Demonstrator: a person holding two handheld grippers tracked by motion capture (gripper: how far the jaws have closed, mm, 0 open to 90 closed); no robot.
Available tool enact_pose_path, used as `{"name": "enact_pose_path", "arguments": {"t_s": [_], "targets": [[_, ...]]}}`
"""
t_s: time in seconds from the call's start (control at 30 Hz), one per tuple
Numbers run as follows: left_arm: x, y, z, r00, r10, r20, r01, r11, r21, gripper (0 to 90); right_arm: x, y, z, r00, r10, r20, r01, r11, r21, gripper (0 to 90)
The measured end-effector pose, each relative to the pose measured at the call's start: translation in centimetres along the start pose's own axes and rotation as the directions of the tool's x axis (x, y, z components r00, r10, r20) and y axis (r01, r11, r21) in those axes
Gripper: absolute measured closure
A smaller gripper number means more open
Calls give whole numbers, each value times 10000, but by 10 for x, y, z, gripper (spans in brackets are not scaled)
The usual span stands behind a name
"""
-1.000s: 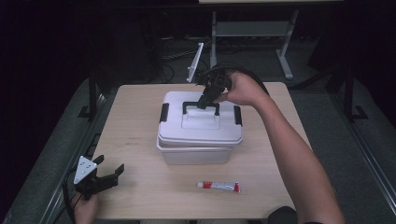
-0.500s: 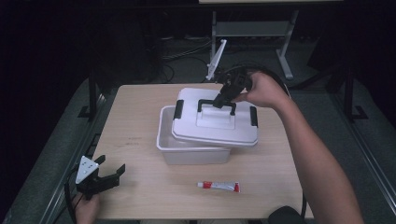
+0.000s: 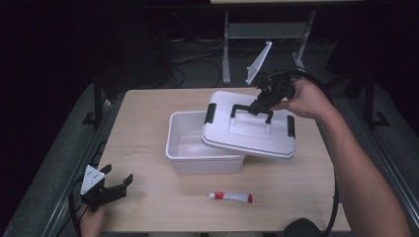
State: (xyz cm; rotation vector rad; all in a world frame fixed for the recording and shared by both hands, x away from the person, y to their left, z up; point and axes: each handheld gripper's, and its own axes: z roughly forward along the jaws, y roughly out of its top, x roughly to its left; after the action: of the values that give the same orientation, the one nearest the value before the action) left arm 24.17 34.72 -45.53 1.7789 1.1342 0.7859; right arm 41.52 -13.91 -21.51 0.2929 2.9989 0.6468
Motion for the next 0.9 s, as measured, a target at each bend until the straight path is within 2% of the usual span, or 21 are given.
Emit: {"name": "enact_pose_path", "arguments": {"t_s": [0.47, 0.9], "targets": [[1, -1, 0, 10000, 40, -45, -40, 10000, 49, 134, 0, -42, -12, 9977, 641, 219, -639, 9979, -110, 843], [1, -1, 0, 9999, 66, -86, -66, 10000, 30, 134, 1, -80, -15, 9929, 1138, 339, -1138, 9935, -18, 842]]}}
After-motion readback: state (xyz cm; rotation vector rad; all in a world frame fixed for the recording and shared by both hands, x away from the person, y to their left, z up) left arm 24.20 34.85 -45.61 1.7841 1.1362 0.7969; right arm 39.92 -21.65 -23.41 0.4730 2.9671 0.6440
